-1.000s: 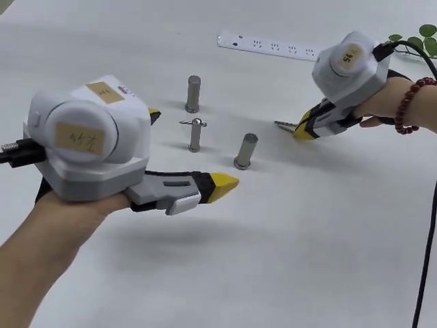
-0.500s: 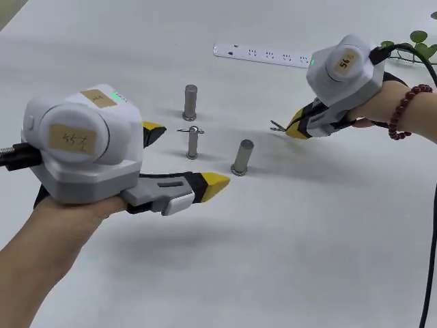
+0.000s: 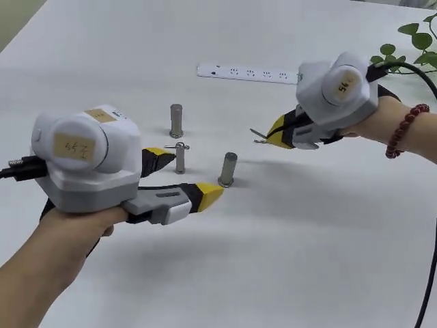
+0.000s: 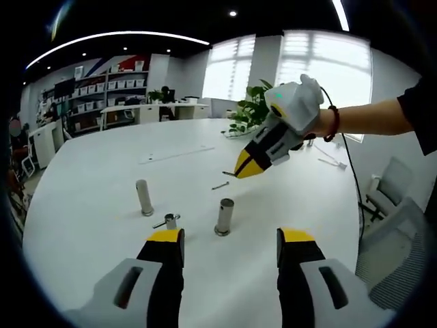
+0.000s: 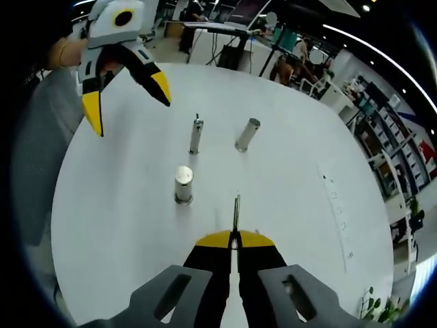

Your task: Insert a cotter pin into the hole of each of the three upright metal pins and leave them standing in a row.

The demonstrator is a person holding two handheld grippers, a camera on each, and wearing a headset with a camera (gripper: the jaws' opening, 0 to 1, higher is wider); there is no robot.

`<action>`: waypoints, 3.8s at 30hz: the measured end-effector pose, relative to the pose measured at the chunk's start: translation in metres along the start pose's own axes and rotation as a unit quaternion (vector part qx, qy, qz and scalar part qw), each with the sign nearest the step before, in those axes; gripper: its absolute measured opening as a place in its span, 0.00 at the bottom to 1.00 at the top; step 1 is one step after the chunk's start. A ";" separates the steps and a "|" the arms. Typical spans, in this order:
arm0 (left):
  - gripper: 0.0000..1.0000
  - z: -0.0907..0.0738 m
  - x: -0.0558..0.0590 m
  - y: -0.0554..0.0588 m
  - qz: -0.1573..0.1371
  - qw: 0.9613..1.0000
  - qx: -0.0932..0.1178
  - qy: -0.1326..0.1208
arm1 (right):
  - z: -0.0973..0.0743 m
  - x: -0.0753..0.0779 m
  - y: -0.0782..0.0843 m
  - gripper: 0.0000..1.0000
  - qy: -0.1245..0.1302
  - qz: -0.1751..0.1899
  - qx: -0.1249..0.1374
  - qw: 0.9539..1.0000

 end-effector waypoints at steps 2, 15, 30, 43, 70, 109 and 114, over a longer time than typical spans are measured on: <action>0.49 0.002 0.000 -0.003 0.003 1.000 -0.005 0.000 | -0.005 -0.005 -0.006 0.00 0.004 -0.008 0.007 1.000; 0.36 0.012 0.009 -0.018 -0.016 1.000 -0.014 0.017 | -0.017 -0.032 -0.028 0.00 0.003 -0.071 0.038 0.997; 0.19 0.021 0.017 -0.017 -0.108 0.993 -0.033 0.047 | -0.018 -0.056 -0.049 0.00 -0.015 -0.116 0.066 0.991; 0.11 0.024 0.021 -0.014 -0.144 0.987 -0.033 0.060 | -0.017 -0.064 -0.061 0.00 -0.017 -0.137 0.080 0.987; 0.01 0.022 0.019 -0.012 -0.197 0.978 -0.018 0.067 | -0.017 -0.063 -0.073 0.00 -0.002 -0.151 0.085 0.985; 0.00 0.018 0.019 -0.007 -0.054 0.995 -0.005 0.085 | -0.016 -0.069 -0.063 0.00 -0.033 0.010 0.134 0.990; 0.00 0.014 0.019 -0.003 -0.042 0.995 0.002 0.095 | -0.017 -0.071 -0.058 0.05 -0.054 0.063 0.147 0.986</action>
Point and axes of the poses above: the centre of the closed fingertips' face, and the gripper's own axes: z roughly forward along the fingers, x roughly to its right, y roughly out of its underside, the point moved 7 cm from there along -z, roughly backward along the fingers, and after that the axes turned 8 degrees about -z, right-handed, at the moved point
